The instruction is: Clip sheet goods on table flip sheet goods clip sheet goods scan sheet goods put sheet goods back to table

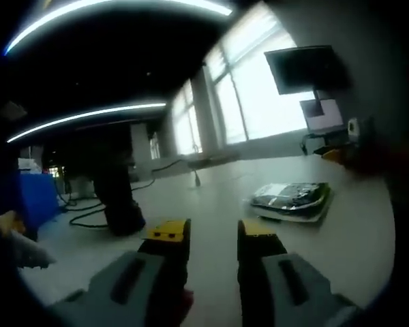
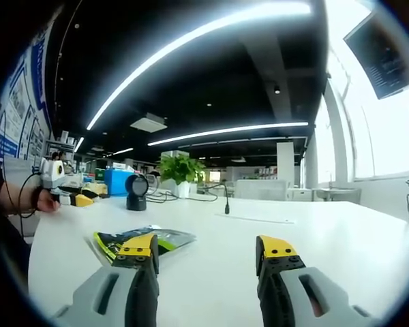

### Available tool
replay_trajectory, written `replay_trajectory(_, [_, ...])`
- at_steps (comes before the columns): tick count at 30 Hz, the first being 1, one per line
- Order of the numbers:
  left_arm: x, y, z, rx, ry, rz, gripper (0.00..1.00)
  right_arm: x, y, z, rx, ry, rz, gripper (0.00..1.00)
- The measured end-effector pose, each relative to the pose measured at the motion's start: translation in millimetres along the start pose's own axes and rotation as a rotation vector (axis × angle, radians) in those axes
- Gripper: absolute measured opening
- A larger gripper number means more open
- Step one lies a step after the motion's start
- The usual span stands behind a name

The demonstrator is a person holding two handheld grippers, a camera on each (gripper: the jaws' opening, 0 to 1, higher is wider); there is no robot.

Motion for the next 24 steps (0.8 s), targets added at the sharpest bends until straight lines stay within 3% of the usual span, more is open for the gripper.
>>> replay_trajectory(5, [11.6, -1.9, -2.5, -0.010, 0.073, 0.012, 0.27, -0.8, -1.7, 0.5, 0.007, -0.004, -0.002, 0.53])
replay_trajectory(7, [19.6, -4.8, -3.4, -0.002, 0.119, 0.015, 0.35, -1.6, -2.3, 0.6, 0.009, -0.008, -0.003, 0.53])
replay_trajectory(9, [20.5, -6.1, -3.7, 0.002, 0.126, 0.013, 0.43, -2.5, -1.7, 0.8, 0.006, -0.013, -0.001, 0.53])
replay_trajectory(11, [23.3, -5.3, -3.0, 0.000, 0.143, -0.006, 0.44, -3.0, -0.9, 0.9, 0.003, -0.015, 0.003, 0.53])
replay_trajectory(15, [23.7, 2.6, -1.7, -0.038, 0.144, 0.003, 0.56, -3.6, 0.2, 1.0, -0.004, -0.019, 0.003, 0.52])
replay_trajectory(20, [21.4, 0.3, -3.2, -0.028, 0.142, -0.026, 0.55, -4.2, 0.2, 1.1, -0.009, -0.023, 0.002, 0.51])
replay_trajectory(24, [14.0, -8.9, -1.6, 0.001, 0.120, -0.102, 0.45, -3.8, -0.1, 1.0, -0.009, -0.022, 0.003, 0.51])
Point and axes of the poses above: the point that each gripper's makers call its tool centre point, and the gripper's own axes: z roughly forward along the fingers, y roughly to its right, x roughly out of its top, the point moved 1 cm from there along -z, roughly backward along the fingers, and after that the axes turned 9 degrees about z, right-handed, at the moved point
